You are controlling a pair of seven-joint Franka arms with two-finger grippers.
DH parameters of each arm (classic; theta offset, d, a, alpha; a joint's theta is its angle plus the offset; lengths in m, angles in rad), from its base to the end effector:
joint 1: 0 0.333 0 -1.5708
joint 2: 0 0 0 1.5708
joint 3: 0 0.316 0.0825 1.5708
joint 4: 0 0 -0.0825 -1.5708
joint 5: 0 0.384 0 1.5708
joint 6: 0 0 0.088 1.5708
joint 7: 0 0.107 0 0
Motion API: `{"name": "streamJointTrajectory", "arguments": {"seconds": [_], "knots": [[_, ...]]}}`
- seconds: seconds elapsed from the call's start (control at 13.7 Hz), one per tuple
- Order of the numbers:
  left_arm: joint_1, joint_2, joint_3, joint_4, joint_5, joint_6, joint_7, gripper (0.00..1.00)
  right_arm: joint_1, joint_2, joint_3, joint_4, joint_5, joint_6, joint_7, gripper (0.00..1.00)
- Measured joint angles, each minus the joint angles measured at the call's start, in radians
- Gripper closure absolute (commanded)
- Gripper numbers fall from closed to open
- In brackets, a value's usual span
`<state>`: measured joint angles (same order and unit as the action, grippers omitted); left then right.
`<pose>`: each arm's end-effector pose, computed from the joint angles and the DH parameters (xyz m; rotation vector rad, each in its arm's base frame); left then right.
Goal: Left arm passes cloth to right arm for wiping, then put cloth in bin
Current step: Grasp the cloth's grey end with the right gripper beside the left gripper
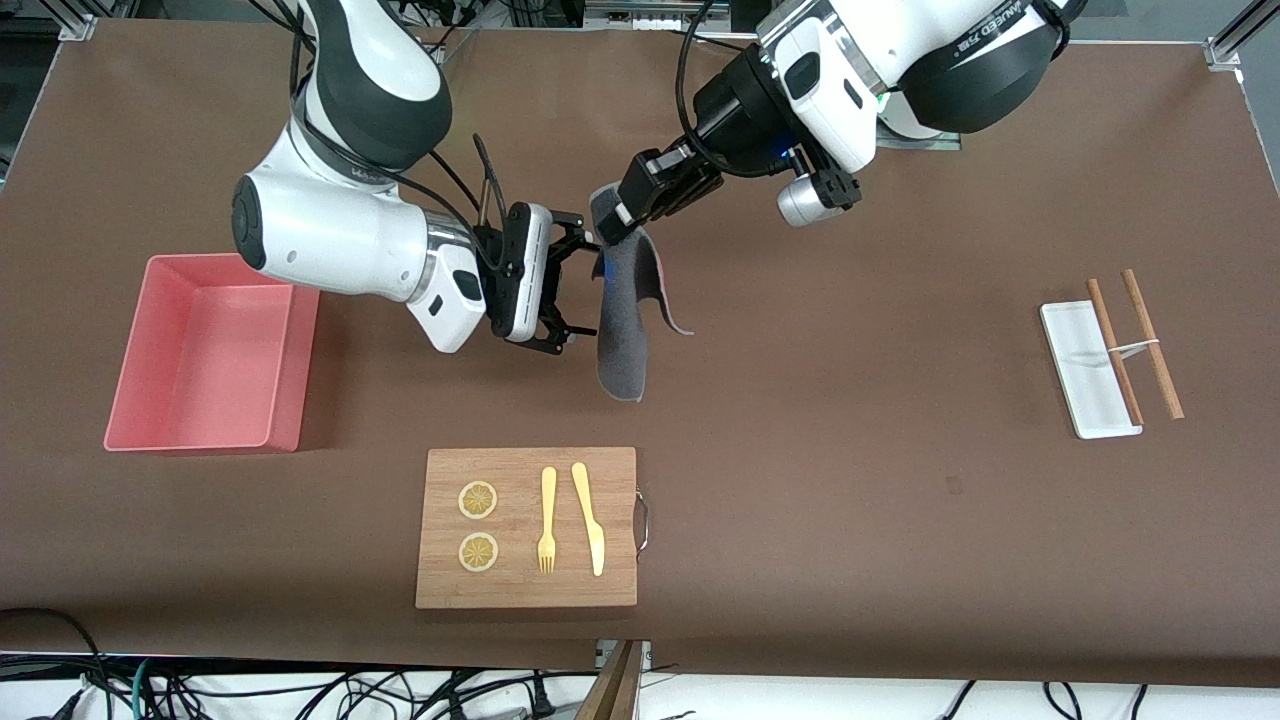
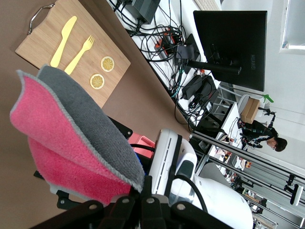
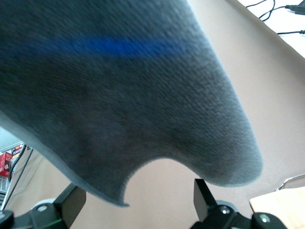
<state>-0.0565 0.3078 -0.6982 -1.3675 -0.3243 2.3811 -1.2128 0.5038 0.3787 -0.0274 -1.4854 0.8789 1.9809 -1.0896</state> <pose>0.5481 -0.4064 0.6690 2.1037 0.7794 0.0264 0.5907 0.3628 0.4895 -1.9187 -1.3809 -0.4380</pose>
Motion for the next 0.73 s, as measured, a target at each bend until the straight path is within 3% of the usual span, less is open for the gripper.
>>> {"name": "streamJointTrajectory", "arguments": {"seconds": [0.22,0.29,0.44,0.51,0.58,0.66,0.73], "knots": [[0.0,-0.01,-0.014,0.0,0.0,-0.025,-0.002,1.0,0.003,-0.011,0.001,0.001,0.0,-0.003,0.011,0.0],[0.0,-0.011,-0.014,0.0,0.0,-0.034,-0.002,1.0,0.007,-0.011,0.001,0.001,0.0,-0.003,0.018,0.06],[0.002,-0.01,-0.014,-0.003,0.002,-0.048,-0.001,1.0,0.015,-0.011,0.001,0.001,0.0,-0.003,0.033,0.45],[0.002,-0.01,-0.013,-0.005,0.008,-0.056,-0.001,1.0,0.017,-0.011,0.001,0.001,-0.002,-0.002,0.035,0.76],[0.003,-0.009,-0.013,-0.005,0.012,-0.064,-0.001,1.0,0.017,-0.011,0.001,0.001,-0.005,-0.002,0.036,0.92],[0.003,-0.009,-0.013,-0.005,0.013,-0.067,0.0,1.0,0.017,-0.011,0.001,0.001,-0.007,0.0,0.036,1.0],[0.004,-0.009,-0.013,-0.005,0.013,-0.068,0.0,1.0,0.017,-0.011,0.001,0.001,-0.008,0.004,0.036,1.0]]}}
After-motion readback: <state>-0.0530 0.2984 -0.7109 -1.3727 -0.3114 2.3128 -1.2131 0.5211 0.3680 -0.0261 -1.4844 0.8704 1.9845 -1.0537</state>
